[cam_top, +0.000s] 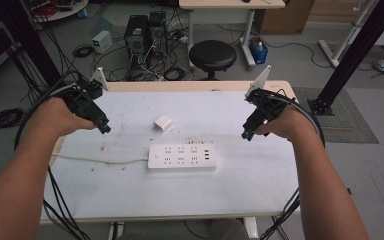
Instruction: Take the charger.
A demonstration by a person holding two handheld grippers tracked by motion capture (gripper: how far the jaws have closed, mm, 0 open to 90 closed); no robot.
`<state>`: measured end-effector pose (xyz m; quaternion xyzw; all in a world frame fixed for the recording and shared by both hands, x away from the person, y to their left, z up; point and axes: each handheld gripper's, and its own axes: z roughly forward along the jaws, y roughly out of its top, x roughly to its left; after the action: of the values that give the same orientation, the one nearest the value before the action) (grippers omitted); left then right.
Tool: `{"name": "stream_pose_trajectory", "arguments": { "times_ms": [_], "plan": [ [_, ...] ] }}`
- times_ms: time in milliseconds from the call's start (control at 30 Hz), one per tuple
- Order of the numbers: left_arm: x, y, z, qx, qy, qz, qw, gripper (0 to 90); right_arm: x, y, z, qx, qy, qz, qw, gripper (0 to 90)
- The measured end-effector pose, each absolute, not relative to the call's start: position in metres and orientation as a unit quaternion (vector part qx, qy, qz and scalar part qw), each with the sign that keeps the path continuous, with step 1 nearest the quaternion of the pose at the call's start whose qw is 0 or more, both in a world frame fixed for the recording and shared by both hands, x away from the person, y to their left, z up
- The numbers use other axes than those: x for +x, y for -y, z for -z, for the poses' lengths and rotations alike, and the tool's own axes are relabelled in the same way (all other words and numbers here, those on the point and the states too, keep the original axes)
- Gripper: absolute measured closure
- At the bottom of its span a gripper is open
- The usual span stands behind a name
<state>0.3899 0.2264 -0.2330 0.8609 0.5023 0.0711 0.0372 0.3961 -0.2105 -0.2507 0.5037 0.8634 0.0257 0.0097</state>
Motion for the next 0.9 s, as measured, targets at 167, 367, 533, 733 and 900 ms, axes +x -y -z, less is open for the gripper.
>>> {"name": "stream_pose_trajectory", "arguments": {
  "times_ms": [167, 367, 533, 733, 900],
  "plan": [
    [0.393, -0.224, 0.235, 0.862, -0.501, -0.074, 0.037, 18.5, 0.395, 0.210, 0.250, 0.502, -0.865, -0.023, 0.009, 16.0],
    [0.407, -0.208, 0.250, 0.862, -0.498, -0.084, 0.045, 18.5, 0.395, 0.210, 0.250, 0.502, -0.864, -0.024, 0.011, 16.0],
    [0.421, -0.192, 0.266, 0.869, -0.488, -0.076, 0.044, 18.5, 0.394, 0.210, 0.250, 0.498, -0.867, -0.018, 0.016, 16.0],
    [0.441, -0.170, 0.286, 0.870, -0.485, -0.065, 0.051, 18.6, 0.394, 0.208, 0.251, 0.493, -0.870, -0.012, 0.018, 16.0],
    [0.455, -0.152, 0.304, 0.876, -0.476, -0.057, 0.058, 18.6, 0.393, 0.206, 0.253, 0.488, -0.873, -0.006, 0.022, 16.0]
  ]
}}
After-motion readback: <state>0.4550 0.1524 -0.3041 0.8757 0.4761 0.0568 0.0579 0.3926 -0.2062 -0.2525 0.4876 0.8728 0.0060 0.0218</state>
